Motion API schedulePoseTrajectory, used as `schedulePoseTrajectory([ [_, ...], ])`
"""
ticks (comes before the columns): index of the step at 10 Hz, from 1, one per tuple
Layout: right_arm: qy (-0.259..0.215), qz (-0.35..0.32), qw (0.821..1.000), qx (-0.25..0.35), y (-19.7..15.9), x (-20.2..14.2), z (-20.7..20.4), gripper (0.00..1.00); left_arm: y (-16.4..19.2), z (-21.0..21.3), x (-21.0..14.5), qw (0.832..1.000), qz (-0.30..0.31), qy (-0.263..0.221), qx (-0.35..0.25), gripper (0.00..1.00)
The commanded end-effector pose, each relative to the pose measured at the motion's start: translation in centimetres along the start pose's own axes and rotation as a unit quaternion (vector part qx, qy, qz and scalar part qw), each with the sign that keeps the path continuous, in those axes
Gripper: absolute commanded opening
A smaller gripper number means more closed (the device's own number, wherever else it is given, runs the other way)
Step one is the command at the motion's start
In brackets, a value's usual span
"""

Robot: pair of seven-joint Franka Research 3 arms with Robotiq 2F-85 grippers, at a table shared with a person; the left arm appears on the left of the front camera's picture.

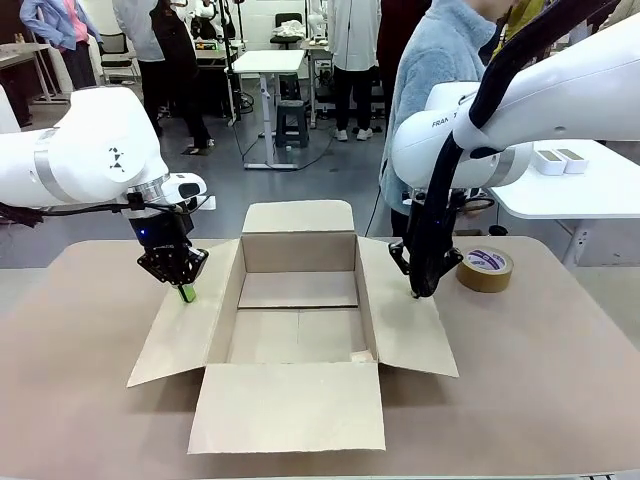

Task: Wrap the clocks to prevent damage.
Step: Open the side flaps of the Package Box.

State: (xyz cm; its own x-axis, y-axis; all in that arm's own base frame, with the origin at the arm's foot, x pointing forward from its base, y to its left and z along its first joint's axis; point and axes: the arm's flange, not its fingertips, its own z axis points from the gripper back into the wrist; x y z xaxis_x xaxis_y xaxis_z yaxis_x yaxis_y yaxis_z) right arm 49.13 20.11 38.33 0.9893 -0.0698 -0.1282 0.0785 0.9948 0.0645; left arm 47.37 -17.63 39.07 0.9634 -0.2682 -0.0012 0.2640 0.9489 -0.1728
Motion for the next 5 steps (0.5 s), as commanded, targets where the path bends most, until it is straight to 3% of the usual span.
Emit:
schedulePoseTrajectory([
  [1,0.0,-0.003,1.0,0.0,0.17,-0.1,0.13,0.0,0.07,-0.2,-0.15,1.0,0.0,0.002,0.001,0.0],
  [5,0.0,-0.003,1.0,0.0,0.17,-0.1,0.13,0.0,0.07,-0.2,-0.15,1.0,0.0,0.002,0.001,0.0],
])
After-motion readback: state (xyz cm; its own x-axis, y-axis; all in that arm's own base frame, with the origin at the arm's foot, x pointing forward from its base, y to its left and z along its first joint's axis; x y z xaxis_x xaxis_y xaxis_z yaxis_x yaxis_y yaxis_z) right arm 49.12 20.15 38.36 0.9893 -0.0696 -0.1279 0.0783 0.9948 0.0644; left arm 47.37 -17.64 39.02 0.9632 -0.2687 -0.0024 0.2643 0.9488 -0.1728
